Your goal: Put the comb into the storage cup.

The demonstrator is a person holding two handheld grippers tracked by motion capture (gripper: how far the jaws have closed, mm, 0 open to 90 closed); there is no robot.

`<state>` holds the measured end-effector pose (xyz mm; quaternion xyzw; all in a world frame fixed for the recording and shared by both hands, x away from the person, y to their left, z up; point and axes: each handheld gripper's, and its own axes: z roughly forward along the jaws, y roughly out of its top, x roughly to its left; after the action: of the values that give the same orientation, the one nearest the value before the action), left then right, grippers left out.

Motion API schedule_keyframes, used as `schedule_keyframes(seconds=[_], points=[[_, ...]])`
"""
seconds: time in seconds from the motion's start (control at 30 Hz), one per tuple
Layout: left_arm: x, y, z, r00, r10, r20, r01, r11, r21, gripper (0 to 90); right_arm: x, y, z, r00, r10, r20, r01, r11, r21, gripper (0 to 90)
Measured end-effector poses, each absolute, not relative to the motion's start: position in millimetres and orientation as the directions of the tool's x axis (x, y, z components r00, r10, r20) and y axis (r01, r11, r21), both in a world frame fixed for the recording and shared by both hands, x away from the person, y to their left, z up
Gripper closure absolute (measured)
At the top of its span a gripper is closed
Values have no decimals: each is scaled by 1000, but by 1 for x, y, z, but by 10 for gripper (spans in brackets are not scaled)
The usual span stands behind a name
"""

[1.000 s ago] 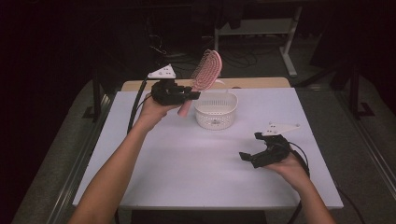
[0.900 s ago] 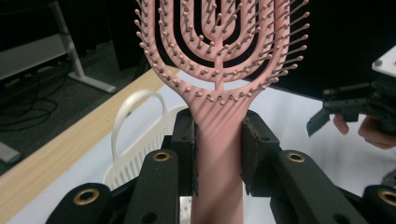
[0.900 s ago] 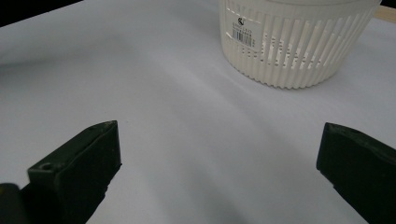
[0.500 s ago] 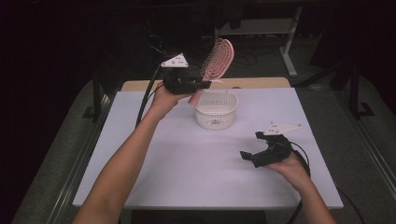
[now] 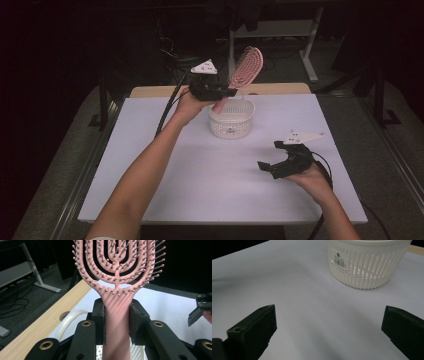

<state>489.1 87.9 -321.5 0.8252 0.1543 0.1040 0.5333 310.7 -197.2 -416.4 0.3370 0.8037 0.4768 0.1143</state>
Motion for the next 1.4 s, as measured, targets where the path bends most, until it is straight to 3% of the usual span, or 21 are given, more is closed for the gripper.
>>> schedule_keyframes(seconds=[1.4], points=[[502, 75, -386, 936, 351, -7, 196, -507, 839, 703, 311, -198, -418, -749, 647, 142, 436, 320, 841, 0]])
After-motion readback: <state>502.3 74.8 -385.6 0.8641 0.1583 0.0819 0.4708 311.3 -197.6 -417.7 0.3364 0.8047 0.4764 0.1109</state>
